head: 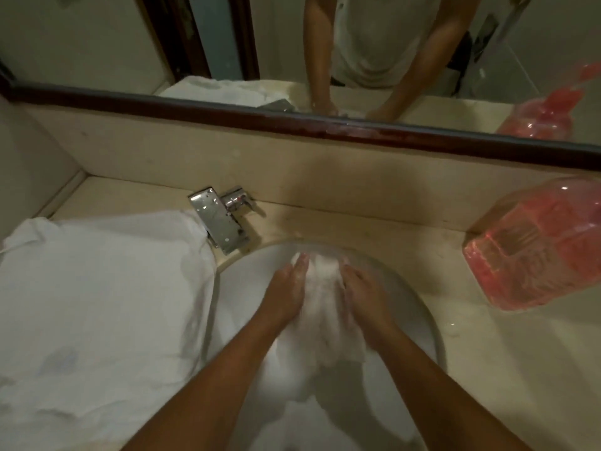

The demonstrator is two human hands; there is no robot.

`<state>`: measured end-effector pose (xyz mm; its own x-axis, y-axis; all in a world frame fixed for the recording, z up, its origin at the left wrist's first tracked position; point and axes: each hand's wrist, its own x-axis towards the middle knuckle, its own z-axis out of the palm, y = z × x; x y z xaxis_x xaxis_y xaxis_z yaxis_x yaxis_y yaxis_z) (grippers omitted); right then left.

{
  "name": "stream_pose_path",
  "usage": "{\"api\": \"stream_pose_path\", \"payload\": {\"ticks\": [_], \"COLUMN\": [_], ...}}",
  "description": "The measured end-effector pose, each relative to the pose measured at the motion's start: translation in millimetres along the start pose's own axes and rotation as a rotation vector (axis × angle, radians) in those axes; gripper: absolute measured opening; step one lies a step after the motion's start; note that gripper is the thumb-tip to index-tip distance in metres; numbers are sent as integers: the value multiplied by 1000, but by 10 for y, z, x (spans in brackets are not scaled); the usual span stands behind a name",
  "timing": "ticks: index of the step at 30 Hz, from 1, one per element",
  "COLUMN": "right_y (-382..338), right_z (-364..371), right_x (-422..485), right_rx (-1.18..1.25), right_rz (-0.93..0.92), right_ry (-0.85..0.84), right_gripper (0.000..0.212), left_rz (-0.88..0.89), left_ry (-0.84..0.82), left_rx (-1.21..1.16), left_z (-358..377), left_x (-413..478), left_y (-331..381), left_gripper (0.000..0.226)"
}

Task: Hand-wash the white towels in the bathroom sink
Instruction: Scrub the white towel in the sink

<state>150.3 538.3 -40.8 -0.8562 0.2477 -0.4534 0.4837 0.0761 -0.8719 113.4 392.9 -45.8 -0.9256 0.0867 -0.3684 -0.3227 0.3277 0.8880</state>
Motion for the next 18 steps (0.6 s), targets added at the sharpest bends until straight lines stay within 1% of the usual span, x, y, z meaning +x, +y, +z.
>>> {"api": "stream_pose_path", "payload": {"ticks": [2, 3, 4, 5, 6, 7, 8, 9, 10, 11, 12, 13, 15, 17, 18], "right_y": [377, 550, 734, 823, 815, 827, 803, 761, 737, 734, 737, 758, 861, 845, 817], "right_z": [6, 24, 51, 83, 114, 164, 193, 225, 256, 288, 304, 313, 287, 216, 139], "right_x": [48, 83, 147, 194, 234, 305, 351, 396, 431, 478, 513, 521, 533, 478, 446], "right_rx": [-93, -88, -96, -108, -174, -267, -395, -550, -724, -871, -875, -769, -460, -290, -200], "right_rz": [81, 110, 130, 115, 75, 49, 51, 41, 36, 16, 20, 22, 4, -44, -69], "right_ry": [-73, -95, -104, -108, -106, -106, -118, -150, -220, -266, -261, -224, -100, -35, 10], "right_gripper": [38, 33, 35, 44, 57, 70, 79, 82, 75, 63, 52, 41, 17, 12, 8], "left_rz": [2, 20, 47, 64, 89, 110, 103, 83, 61, 31, -8, -48, -87, -82, -72], "left_ry": [-117, -175, -203, -196, -167, -137, -123, -120, -100, -55, -10, 17, 72, 155, 199], "left_rx": [102, 166, 203, 206, 190, 175, 158, 149, 128, 101, 75, 48, -32, -144, -173], "left_z": [1, 21, 28, 33, 41, 47, 66, 99, 152, 209, 275, 340, 424, 429, 396], "left_x": [95, 160, 203, 246, 293, 337, 352, 363, 361, 364, 350, 340, 306, 265, 246], "left_y": [-278, -472, -647, -812, -956, -1087, -1173, -1233, -1273, -1312, -1302, -1289, -1183, -1022, -920], "left_gripper": [37, 29, 20, 16, 23, 32, 34, 31, 28, 28, 32, 38, 47, 47, 38]}}
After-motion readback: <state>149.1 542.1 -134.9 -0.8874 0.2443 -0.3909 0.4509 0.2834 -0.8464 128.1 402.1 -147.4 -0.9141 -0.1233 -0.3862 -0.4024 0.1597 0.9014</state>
